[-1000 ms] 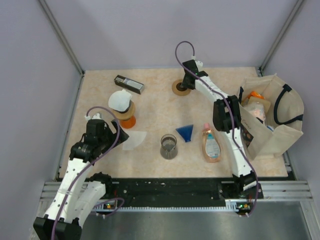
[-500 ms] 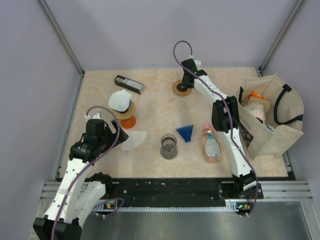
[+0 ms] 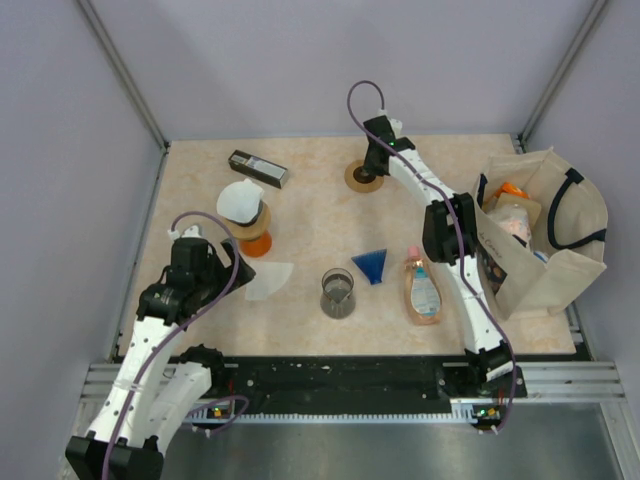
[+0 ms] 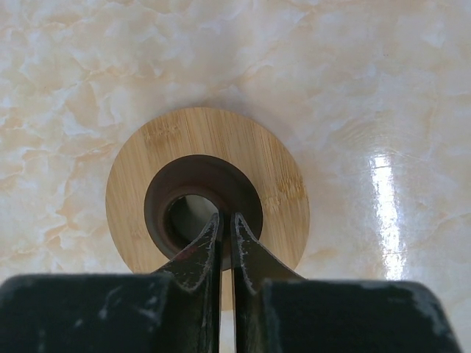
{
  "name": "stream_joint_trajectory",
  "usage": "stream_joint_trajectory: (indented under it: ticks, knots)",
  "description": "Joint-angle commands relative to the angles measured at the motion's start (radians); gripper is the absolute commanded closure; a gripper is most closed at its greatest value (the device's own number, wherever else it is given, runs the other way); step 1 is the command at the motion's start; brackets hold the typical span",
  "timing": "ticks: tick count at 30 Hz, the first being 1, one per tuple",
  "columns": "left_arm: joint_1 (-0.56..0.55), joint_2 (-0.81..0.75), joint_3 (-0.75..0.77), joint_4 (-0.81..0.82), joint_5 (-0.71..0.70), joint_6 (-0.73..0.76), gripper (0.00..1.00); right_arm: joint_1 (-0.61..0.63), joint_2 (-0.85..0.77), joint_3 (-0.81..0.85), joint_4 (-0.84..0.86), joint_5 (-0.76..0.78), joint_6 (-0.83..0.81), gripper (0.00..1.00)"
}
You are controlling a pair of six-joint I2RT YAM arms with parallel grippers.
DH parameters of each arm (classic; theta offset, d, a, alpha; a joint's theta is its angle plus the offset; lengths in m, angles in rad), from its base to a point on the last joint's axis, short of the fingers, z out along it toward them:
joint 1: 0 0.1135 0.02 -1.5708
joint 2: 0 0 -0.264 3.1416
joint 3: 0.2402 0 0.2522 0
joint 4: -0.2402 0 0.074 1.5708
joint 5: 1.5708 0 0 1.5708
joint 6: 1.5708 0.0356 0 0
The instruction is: Place the coffee filter in the dripper
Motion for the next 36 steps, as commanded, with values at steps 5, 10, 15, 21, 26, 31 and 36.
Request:
stream_joint_trajectory:
  ticks: [5,10,15,21,26,31,36]
  knots:
    - [-0.002,-0.015,0.047,0.0,-0.047,0.007,0.01,-0.017,0.046,0.039,-0.049,-0.023,-0.005,1.0]
    - [-0.002,-0.015,0.054,0.0,-0.047,0.007,0.01,-0.017,0.012,0.073,-0.017,-0.053,-0.008,1.0]
    - [-0.002,-0.019,0.051,0.004,-0.046,0.002,0.01,-0.017,-0.078,0.009,0.03,-0.057,-0.029,1.0]
    - [-0.002,-0.019,0.053,0.008,-0.047,0.001,0.01,-0.014,-0.149,-0.088,0.046,-0.066,-0.055,1.0]
    - [-0.001,-0.015,0.051,0.008,-0.046,-0.004,0.01,0.013,-0.25,-0.242,0.1,-0.066,-0.093,1.0]
    - [-0.001,-0.015,0.047,0.013,-0.041,-0.006,0.01,0.03,-0.402,-0.451,0.212,-0.064,-0.12,1.0]
    - [-0.002,-0.013,0.048,0.016,-0.034,-0.007,0.01,0.036,-0.552,-0.626,0.318,-0.089,-0.146,1.0]
